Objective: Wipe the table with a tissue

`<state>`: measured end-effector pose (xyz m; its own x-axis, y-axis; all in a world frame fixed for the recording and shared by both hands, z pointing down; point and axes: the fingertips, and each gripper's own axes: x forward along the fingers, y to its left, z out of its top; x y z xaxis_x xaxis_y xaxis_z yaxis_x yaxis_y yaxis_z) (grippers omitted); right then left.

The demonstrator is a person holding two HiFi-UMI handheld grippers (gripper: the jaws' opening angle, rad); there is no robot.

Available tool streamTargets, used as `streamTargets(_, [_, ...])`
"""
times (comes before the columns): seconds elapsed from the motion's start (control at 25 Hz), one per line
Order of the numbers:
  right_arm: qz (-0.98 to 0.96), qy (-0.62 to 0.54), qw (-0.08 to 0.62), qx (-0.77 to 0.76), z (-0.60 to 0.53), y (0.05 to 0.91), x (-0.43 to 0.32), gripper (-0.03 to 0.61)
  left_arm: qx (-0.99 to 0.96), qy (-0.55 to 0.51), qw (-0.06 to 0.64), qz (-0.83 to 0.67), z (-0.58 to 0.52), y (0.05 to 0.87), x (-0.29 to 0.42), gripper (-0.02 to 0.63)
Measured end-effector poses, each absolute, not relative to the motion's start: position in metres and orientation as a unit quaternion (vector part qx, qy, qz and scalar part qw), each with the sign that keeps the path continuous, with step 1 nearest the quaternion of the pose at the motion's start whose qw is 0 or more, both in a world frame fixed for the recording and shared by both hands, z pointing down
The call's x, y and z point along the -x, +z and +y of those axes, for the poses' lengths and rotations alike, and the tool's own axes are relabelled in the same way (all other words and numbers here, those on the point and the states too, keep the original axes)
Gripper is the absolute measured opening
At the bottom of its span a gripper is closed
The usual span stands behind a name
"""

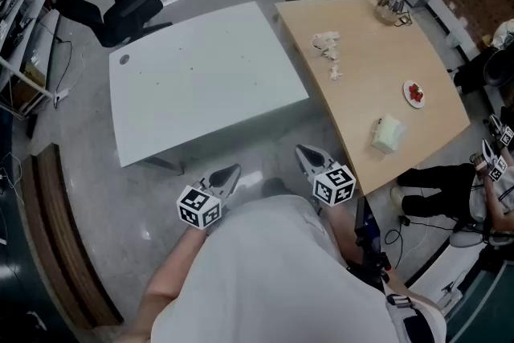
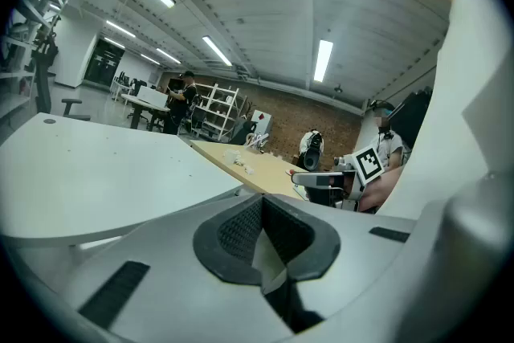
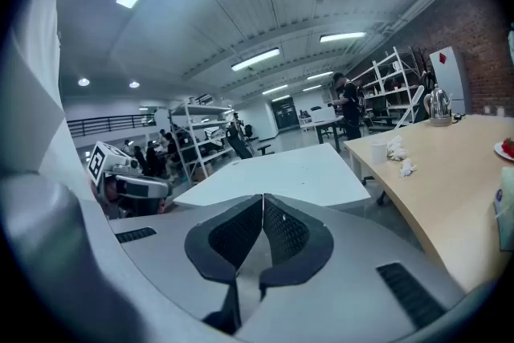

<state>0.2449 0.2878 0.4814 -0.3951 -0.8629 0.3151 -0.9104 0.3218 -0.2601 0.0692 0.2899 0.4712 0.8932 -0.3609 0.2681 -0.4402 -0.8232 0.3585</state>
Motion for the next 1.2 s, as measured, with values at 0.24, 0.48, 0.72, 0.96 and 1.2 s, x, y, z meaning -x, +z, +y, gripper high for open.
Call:
streamTargets(0.24, [-0.81, 0.201, 0.066, -0.547, 0.248, 0.485, -0.258, 0.018, -0.95, 0.09, 0.208, -0.213, 0.254, 0.468, -0.079, 0.006])
streamTargets(0.48, [-0.813, 0.191, 0.073, -0.545, 0.203, 0.483, -0.274, 0.017, -0.949, 0.091, 0.209, -0.218, 0.212, 0.463, -0.091, 0.005])
streamTargets(0.72, [-0.812, 0.183, 0.091, -0.548, 0.17, 0.485, -0.299, 0.017, -0.948, 0.1, 0.214, -0.211, 0.181, 0.465, -0.113, 0.006])
streamTargets(0.96, [-0.782, 0.209, 0.105, -0.578, 0.157, 0.503, -0.342, 0.017, -0.947, 0.116, 0.224, -0.198, 0.163, 0.469, -0.145, 0.006])
streamTargets(1.2, [-0.74, 0.231, 0.149, -0.614, 0.139, 0.532, -0.394, 0.018, -0.945, 0.128, 0.225, -0.197, 0.143, 0.464, -0.166, 0.006])
